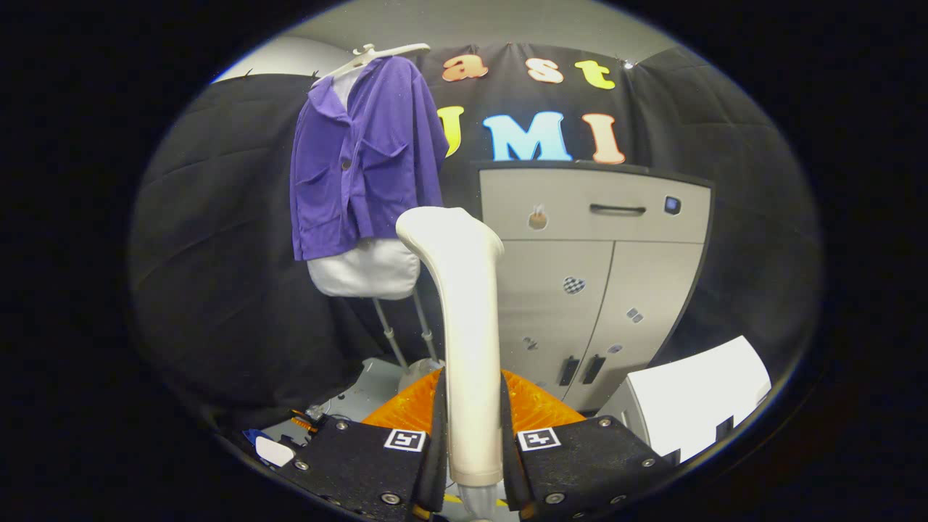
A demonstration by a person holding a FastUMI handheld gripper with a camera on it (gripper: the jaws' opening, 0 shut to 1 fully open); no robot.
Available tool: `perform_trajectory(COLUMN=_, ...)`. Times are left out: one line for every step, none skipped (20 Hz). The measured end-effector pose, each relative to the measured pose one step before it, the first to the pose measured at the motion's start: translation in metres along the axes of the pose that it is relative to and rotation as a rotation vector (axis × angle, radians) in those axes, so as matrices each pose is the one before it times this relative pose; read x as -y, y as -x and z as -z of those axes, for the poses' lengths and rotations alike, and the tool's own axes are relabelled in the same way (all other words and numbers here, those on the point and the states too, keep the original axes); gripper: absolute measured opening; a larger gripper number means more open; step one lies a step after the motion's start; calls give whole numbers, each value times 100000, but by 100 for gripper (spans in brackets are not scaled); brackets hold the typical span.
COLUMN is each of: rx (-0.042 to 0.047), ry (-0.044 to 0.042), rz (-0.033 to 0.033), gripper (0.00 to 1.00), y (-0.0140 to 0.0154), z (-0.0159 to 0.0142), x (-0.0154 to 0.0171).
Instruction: Iron the clothes twice with a garment steamer, once on the left side and once on the right side.
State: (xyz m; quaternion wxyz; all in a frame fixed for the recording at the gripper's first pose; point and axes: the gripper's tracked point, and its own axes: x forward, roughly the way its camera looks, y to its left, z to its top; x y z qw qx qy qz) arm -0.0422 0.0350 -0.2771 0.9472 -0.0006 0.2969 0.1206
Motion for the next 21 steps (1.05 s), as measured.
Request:
perform_trajectory(rx=1798, ry=-812, rz=850, gripper=32, y=676, z=-765, x=978)
perform_trajectory(rx=3434, ry=-1510, rz=1835, gripper=32, y=910, z=-929, x=1042)
perform_trajectory(rx=1375, ry=-1049, rz=1188, gripper=32, y=712, z=-743, x=923)
perform_trajectory(rx=2028, ry=-2103, rz=611, gripper=32, y=688, z=-800, x=833)
perform_trajectory(rx=1438, ry=-1793, rz=338, gripper=32, y=654, z=-845, x=627)
perform_trajectory(rx=784, ry=-1224, rz=240, gripper=32, y=680, z=-695, x=436)
perform_trajectory(rx=1708, ry=-1309, rz=292, gripper=32, y=510, z=-984, x=316)
perform_trajectory(rx=1700, ry=-1199, rz=157, gripper=32, y=534, z=-1027, x=275)
perform_trajectory(rx=1244, ry=-1654, rz=50, gripper=32, y=383, z=-990, x=97)
perform_trajectory(rx=1748, ry=-1605, rz=161, gripper=32, y=326, z=-858, x=-61)
perform_trajectory(rx=1855, ry=-1067, rz=1135, gripper=32, y=317, z=-993, x=-42)
perform_trajectory(rx=2955, ry=-725, rz=930, gripper=32, y=84, z=-1217, x=88)
perform_trajectory(rx=2387, ry=-1604, rz=267, gripper=32, y=111, z=-863, x=-275)
perform_trajectory(rx=1497, ry=-1099, rz=-194, gripper=32, y=245, z=-685, x=-457)
perform_trajectory(rx=2426, ry=64, rz=-480, gripper=32, y=69, z=-744, x=-490)
perform_trajectory(rx=1691, ry=1599, rz=-86, gripper=31, y=56, z=-638, x=-314)
perform_trajectory(rx=692, ry=1001, rz=2, gripper=32, y=14, z=-430, x=-322)
perform_trajectory(rx=1298, ry=309, rz=-434, gripper=32, y=-56, z=-124, x=-360)
perform_trajectory(rx=792, ry=277, rz=-402, gripper=32, y=-117, z=-283, x=-430)
perform_trajectory(rx=724, ry=279, rz=-137, gripper=32, y=-181, z=-251, x=-338)
perform_trajectory(rx=208, ry=432, rz=86, gripper=32, y=-73, z=-95, x=-309)
